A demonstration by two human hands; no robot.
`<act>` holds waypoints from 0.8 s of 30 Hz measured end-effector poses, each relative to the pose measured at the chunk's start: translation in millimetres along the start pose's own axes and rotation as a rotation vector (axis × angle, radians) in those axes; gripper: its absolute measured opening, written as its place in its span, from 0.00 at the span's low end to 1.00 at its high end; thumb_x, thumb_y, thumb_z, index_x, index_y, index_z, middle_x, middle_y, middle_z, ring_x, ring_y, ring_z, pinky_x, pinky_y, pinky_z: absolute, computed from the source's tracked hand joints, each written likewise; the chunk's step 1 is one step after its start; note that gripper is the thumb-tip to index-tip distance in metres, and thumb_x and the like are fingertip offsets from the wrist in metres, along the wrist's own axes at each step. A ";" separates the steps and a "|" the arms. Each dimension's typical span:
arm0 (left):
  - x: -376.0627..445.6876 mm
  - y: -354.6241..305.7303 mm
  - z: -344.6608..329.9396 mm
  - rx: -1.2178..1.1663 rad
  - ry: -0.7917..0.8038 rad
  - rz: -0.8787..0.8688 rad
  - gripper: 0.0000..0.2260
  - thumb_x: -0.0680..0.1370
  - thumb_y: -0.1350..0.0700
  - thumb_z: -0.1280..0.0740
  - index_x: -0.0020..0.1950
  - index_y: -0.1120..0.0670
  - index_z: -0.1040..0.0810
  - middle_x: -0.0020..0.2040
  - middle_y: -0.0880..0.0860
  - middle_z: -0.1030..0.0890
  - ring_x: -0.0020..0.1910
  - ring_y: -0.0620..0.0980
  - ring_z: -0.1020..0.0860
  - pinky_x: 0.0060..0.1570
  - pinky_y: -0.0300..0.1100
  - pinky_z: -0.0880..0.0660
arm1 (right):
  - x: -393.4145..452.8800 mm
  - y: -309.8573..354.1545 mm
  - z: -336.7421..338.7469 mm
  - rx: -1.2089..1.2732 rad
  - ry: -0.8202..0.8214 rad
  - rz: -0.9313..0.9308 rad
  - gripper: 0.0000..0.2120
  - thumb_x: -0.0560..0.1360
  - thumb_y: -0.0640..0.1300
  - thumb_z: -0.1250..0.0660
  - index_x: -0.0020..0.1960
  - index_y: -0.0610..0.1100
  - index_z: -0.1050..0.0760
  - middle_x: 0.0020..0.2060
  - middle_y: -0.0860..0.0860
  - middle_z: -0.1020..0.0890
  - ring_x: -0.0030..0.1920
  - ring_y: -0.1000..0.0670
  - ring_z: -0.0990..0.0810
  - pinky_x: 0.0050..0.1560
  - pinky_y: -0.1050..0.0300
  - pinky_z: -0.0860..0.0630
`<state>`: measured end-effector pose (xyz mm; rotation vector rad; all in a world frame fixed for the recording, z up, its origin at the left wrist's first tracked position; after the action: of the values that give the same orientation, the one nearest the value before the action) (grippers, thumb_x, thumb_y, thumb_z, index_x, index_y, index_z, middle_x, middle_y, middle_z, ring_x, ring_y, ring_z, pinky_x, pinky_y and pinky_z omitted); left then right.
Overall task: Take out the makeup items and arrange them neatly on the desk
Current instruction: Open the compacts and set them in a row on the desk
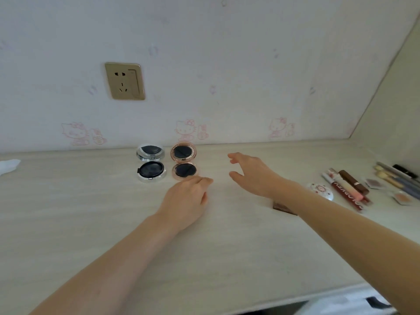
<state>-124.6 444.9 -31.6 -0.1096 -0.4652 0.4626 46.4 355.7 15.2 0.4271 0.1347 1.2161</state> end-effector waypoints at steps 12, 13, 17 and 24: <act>21.1 -104.1 -29.0 -0.288 0.112 -0.077 0.15 0.77 0.58 0.39 0.63 0.51 0.23 0.59 0.48 0.20 0.60 0.50 0.26 0.59 0.46 0.28 | -98.0 -73.9 59.8 -0.114 -0.090 -0.168 0.17 0.78 0.48 0.38 0.67 0.48 0.28 0.62 0.56 0.23 0.62 0.52 0.26 0.52 0.68 0.39; 24.3 -111.5 -32.2 -0.319 0.118 -0.078 0.15 0.76 0.58 0.39 0.63 0.51 0.23 0.59 0.48 0.20 0.59 0.51 0.26 0.58 0.46 0.28 | -102.8 -81.7 62.7 -0.137 -0.100 -0.189 0.17 0.78 0.49 0.38 0.66 0.49 0.28 0.61 0.56 0.23 0.61 0.52 0.26 0.50 0.67 0.39; 40.9 -139.1 -42.8 -0.527 0.161 -0.039 0.15 0.74 0.60 0.35 0.59 0.53 0.21 0.52 0.52 0.21 0.53 0.51 0.23 0.55 0.40 0.29 | -113.8 -114.8 67.9 -0.181 -0.140 -0.270 0.18 0.77 0.50 0.40 0.66 0.50 0.29 0.60 0.54 0.22 0.61 0.49 0.26 0.53 0.62 0.36; 73.7 -172.1 -67.0 -0.563 0.277 0.035 0.26 0.72 0.51 0.30 0.68 0.54 0.29 0.64 0.52 0.28 0.64 0.49 0.30 0.60 0.42 0.29 | -119.6 -147.5 64.2 -0.132 -0.063 -0.382 0.25 0.75 0.52 0.35 0.70 0.49 0.33 0.66 0.49 0.28 0.66 0.48 0.32 0.53 0.61 0.37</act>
<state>34.1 325.2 -25.8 -0.7171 -0.3095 0.3332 154.9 187.7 1.6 0.3067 0.0765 0.8298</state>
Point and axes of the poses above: each hand's wrist, its own x-axis towards the middle knuckle, its own z-axis out of the back of the hand, y = z × x, the point moved 1 cm from there along x, towards the middle knuckle
